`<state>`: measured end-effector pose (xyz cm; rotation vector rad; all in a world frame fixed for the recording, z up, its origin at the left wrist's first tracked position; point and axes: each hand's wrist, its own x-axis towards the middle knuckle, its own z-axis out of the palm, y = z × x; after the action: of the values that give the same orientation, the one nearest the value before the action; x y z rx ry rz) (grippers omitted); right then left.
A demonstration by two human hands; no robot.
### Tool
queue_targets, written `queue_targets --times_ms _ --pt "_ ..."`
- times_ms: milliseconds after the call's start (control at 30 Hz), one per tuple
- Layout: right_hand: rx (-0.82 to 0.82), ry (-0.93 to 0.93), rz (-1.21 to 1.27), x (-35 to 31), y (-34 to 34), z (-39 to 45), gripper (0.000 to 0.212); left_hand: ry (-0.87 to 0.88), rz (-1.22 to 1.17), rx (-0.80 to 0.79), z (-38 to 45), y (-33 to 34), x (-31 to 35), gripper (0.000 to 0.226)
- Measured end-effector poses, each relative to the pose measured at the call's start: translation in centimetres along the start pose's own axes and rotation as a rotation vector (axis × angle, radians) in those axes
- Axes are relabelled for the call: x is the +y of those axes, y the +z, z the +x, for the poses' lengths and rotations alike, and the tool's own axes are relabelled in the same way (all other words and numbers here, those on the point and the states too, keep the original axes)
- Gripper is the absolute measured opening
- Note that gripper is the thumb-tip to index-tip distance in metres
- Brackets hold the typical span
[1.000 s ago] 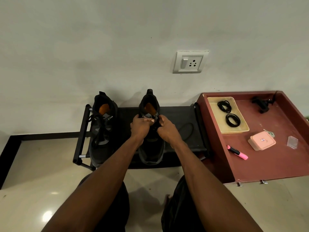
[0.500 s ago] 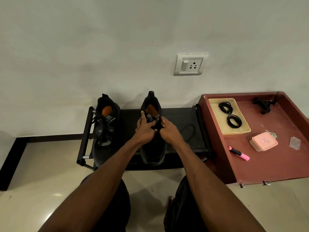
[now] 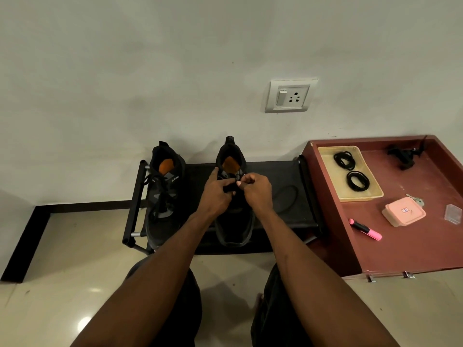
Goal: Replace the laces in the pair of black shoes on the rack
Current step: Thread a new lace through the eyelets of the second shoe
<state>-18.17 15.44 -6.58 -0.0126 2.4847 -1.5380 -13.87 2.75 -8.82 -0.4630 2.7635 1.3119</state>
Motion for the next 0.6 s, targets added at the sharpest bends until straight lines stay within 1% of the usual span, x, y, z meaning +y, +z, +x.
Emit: queue_targets --times_ms 100,167,233,300,367,433,533,600 --pt "-0.041 0.06 0.041 0.2 -0.1 0.3 0.018 0.01 0.041 -0.005 -0.6 -0.5 0.5 0.05" --pt "-0.04 0.116 0.072 0.3 -0.3 0.6 0.023 0.012 0.048 -0.026 -0.9 -1.1 0.6 0.07" --pt "-0.023 0.165 0.145 -0.1 -0.8 0.7 0.02 -0.023 0.051 -0.062 -1.2 -2.0 1.0 0.091" --pt "-0.005 0.198 0.256 -0.8 -1.5 0.6 0.018 -0.062 0.118 -0.121 -1.1 -2.7 1.0 0.104" --pt "0.003 0.219 0.418 -1.8 -2.2 0.4 0.018 -0.084 0.162 -0.171 -1.0 -3.1 0.8 0.118" --pt "0.013 0.217 0.652 -3.0 -3.4 0.2 0.02 -0.087 0.161 -0.21 -1.1 -3.4 0.8 0.127" --pt "0.04 0.154 0.987 -5.2 -6.3 0.0 0.025 -0.083 0.117 -0.194 -1.2 -3.3 0.8 0.13" --pt "0.017 0.054 1.149 -7.3 -8.5 -0.5 0.023 -0.092 0.084 -0.175 -1.3 -3.2 0.9 0.131"
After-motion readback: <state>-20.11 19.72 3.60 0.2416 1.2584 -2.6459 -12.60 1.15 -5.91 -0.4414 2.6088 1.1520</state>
